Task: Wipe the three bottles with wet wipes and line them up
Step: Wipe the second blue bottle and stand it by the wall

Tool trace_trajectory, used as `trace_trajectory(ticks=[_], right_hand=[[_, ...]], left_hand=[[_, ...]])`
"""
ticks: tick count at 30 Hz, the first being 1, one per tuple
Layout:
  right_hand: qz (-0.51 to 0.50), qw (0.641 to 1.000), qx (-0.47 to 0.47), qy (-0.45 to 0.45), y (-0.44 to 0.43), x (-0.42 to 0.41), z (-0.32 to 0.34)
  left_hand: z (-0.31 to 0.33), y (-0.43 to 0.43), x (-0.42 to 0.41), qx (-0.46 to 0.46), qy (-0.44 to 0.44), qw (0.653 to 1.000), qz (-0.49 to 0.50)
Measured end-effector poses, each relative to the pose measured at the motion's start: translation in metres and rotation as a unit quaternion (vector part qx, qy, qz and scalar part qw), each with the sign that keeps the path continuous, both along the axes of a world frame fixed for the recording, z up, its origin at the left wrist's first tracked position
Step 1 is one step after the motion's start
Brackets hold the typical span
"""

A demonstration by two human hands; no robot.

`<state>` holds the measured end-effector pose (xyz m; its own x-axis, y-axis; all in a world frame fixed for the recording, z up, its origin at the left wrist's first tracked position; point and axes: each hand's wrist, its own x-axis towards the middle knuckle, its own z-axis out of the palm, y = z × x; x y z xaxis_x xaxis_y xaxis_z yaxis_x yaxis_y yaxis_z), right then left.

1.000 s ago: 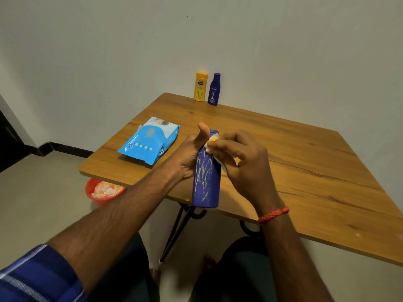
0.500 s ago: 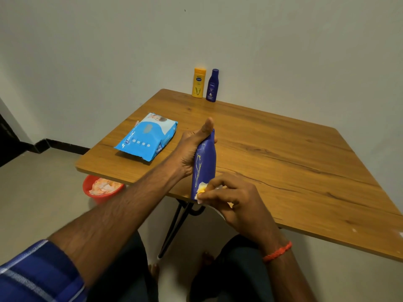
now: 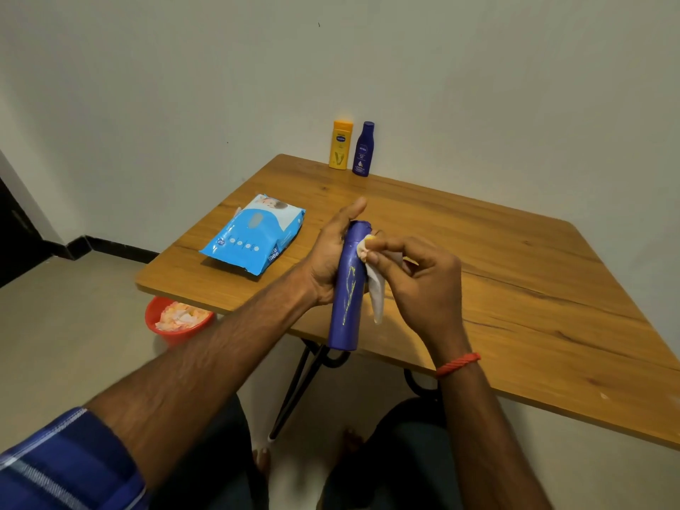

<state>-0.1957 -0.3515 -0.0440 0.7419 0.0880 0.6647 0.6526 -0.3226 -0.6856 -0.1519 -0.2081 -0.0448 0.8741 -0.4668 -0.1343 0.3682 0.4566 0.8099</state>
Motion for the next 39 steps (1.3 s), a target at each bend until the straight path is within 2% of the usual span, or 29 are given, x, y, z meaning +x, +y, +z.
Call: trace_trajectory(ticks=[2, 5, 11, 13, 19, 24, 26, 28, 30, 32, 35, 39], right_hand=[[-0.019, 1.0, 0.01, 0.015, 0.006, 0.002, 0.004], [-0.014, 0.999, -0.034, 0.019, 0.009, 0.002, 0.008], [0.108, 0.983, -0.148, -0.012, 0.004, -0.02, -0.003], [0.133, 0.975, -0.179, -0.005, 0.004, -0.031, -0.013], [0.196, 0.963, -0.175, 0.061, -0.006, -0.048, -0.025], [0.067, 0.991, -0.115, 0.007, -0.004, -0.03, -0.005], [-0.003, 0.995, -0.096, -0.004, -0.001, -0.018, 0.006], [-0.072, 0.99, -0.125, -0.002, 0.003, -0.008, 0.016], [-0.096, 0.98, -0.172, 0.001, 0.007, -0.004, 0.023], [-0.077, 0.97, -0.229, -0.019, 0.01, -0.007, 0.025], [0.018, 0.963, -0.267, -0.042, 0.008, -0.019, 0.017], [0.113, 0.951, -0.287, -0.004, 0.005, -0.041, -0.007]], left_hand=[[-0.005, 0.0, -0.002, -0.002, 0.001, 1.0, 0.015], [-0.006, 0.0, -0.005, -0.01, -0.002, 1.0, 0.029], [-0.005, 0.003, 0.0, -0.03, 0.003, 0.997, 0.066], [-0.007, 0.004, 0.003, -0.011, -0.017, 0.997, 0.071], [-0.015, 0.005, 0.002, 0.051, -0.045, 0.996, 0.052], [-0.011, -0.007, 0.0, -0.009, -0.023, 0.999, 0.047], [-0.01, -0.008, -0.004, -0.006, -0.014, 0.999, 0.031], [-0.011, -0.007, -0.008, 0.042, -0.031, 0.998, 0.041], [-0.012, -0.006, -0.01, 0.067, -0.043, 0.995, 0.057], [-0.011, -0.003, -0.009, 0.057, -0.045, 0.995, 0.063], [-0.008, 0.002, -0.008, 0.035, -0.036, 0.996, 0.072], [-0.011, 0.007, 0.0, 0.024, -0.031, 0.995, 0.089]])
